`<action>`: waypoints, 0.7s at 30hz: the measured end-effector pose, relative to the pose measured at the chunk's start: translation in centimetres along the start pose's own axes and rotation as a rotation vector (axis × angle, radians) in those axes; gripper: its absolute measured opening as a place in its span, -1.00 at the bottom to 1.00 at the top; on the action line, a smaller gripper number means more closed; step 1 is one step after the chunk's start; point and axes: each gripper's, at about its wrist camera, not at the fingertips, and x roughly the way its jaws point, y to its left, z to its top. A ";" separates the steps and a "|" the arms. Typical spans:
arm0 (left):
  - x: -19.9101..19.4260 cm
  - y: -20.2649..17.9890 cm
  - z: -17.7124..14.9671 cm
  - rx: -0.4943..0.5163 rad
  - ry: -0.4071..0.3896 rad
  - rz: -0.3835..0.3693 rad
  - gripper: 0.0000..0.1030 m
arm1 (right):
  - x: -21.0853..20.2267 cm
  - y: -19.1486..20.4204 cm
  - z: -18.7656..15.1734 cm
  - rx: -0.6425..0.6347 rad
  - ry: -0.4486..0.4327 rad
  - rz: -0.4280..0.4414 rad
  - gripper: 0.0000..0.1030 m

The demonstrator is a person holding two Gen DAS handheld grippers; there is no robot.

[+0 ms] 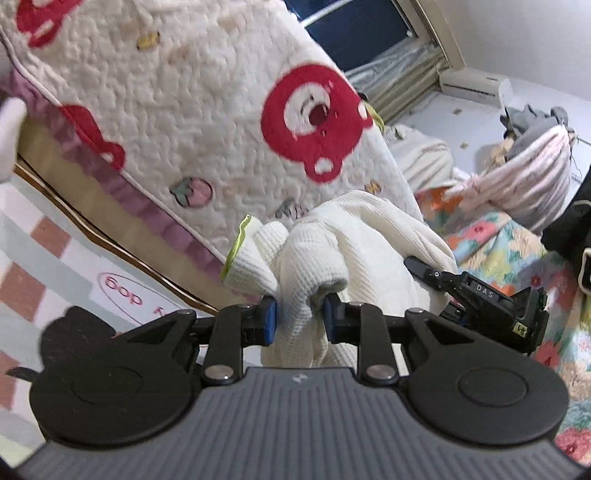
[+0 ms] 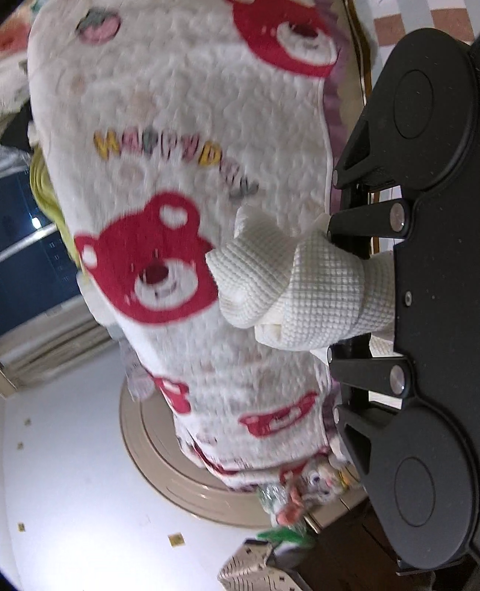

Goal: Fold clothes
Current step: 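Lift the folded shirt with both grippers and carry it toward the clothes stack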

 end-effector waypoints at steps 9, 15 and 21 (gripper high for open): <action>-8.8 1.7 2.7 -0.010 -0.090 0.046 -0.56 | 4.0 6.7 -1.4 -0.012 0.022 0.119 -0.37; -14.9 5.9 5.4 -0.035 -0.203 0.145 -0.55 | 12.0 12.7 -1.9 -0.055 0.103 0.207 -0.37; -20.0 9.5 8.5 0.129 -0.331 0.383 -0.55 | 22.8 17.9 -5.1 -0.026 0.172 0.337 -0.37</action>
